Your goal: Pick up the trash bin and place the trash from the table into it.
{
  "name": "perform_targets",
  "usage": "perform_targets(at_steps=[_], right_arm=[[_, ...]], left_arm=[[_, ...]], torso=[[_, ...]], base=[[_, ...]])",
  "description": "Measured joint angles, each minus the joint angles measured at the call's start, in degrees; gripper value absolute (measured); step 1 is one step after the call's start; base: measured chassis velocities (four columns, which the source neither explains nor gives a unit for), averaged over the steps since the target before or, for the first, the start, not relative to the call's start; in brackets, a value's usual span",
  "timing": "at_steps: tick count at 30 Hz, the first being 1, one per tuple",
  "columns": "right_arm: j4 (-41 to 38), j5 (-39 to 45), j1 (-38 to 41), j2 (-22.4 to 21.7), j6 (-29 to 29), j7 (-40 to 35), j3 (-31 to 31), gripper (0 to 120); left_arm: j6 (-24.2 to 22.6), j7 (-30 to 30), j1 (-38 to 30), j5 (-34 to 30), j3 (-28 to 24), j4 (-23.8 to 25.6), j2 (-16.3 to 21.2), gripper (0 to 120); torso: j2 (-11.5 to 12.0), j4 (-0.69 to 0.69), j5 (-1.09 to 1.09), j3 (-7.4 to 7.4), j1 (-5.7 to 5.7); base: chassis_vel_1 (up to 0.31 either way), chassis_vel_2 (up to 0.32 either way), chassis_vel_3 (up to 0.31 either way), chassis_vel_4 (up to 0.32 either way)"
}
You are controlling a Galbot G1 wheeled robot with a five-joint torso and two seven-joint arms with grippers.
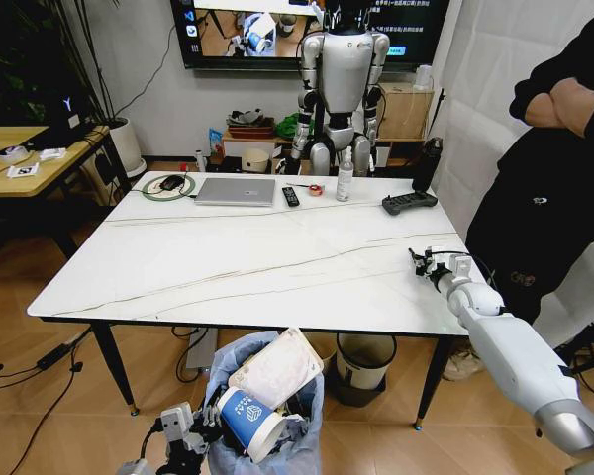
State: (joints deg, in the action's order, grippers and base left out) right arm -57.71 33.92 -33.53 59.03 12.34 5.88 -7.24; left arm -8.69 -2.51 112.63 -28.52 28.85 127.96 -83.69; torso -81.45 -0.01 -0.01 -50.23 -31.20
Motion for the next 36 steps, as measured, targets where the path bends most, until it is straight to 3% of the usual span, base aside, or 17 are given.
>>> perform_targets(at_steps=[9,15,20,21,23,24,25,27,28,36], right_arm=[[-3.91,1.40,-1.01,-1.05,0.19,-0.33,-0.42,0],[-22.20,9.20,-9.92,-5.26,0.37,-3.58,-4.82,0],[-27.86,10.40,-14.20,-6.38,0.41,-4.80,-6.87,0],[-32.06,11.66,-17.49,-7.31,0.45,-5.53,-8.88,0],[-32.06,11.66,-17.49,-7.31,0.45,-5.53,-8.88,0],[-33.77,12.27,-18.74,-7.71,0.49,-5.82,-9.90,0],[-36.42,12.82,-20.40,-8.37,0.51,-6.17,-11.64,0],[-43.07,13.78,-24.88,-9.48,0.49,-6.91,-15.02,0],[-46.11,14.32,-26.92,-9.77,0.53,-7.43,-16.42,0],[-58.31,15.18,-36.25,-10.09,0.86,-8.79,-21.45,0]], left_arm=[[0.02,0.01,-0.05,-0.07,-0.01,0.12,0.41,0],[0.02,0.01,-0.29,-0.02,-0.66,0.31,1.86,0],[0.03,0.01,-0.55,-0.05,-0.99,0.26,2.57,0],[0.03,0.01,-0.68,-0.08,-1.34,-0.10,3.02,0],[0.03,0.01,-0.68,-0.08,-1.34,-0.10,3.02,0],[0.03,0.02,-0.77,-0.08,-1.49,-0.26,3.19,0],[0.06,0.02,-0.87,-0.09,-1.58,-0.50,3.48,0],[0.08,0.02,-1.15,-0.22,-1.91,-0.76,4.00,0],[0.09,0.02,-1.25,-0.31,-2.01,-0.81,4.14,0],[0.12,0.03,-1.60,-0.33,-2.46,-1.13,4.82,0]], torso=[[0.02,0.02,0.03,-0.02,-0.01],[0.01,0.01,-0.02,0.00,-0.01],[0.01,-0.01,0.05,0.00,-0.01],[0.01,-0.04,-0.03,0.00,0.00],[0.01,-0.04,-0.03,0.00,0.00],[0.01,0.03,0.03,0.00,0.00],[0.01,0.02,0.09,-0.01,-0.01],[0.00,-0.01,-0.09,0.01,0.01],[0.01,0.00,0.03,0.00,0.00],[0.00,0.01,0.01,0.00,0.00]], base=[[0.000,0.000,0.000,0.000],[0.000,0.000,0.000,0.000],[0.000,0.000,0.000,0.000],[0.000,0.000,0.000,0.000],[0.000,0.000,0.000,0.000],[0.000,0.000,0.000,0.000],[0.000,0.000,0.000,0.000],[0.000,0.000,0.000,0.000],[0.000,0.000,0.000,0.000],[0.000,0.000,0.000,0.000]])
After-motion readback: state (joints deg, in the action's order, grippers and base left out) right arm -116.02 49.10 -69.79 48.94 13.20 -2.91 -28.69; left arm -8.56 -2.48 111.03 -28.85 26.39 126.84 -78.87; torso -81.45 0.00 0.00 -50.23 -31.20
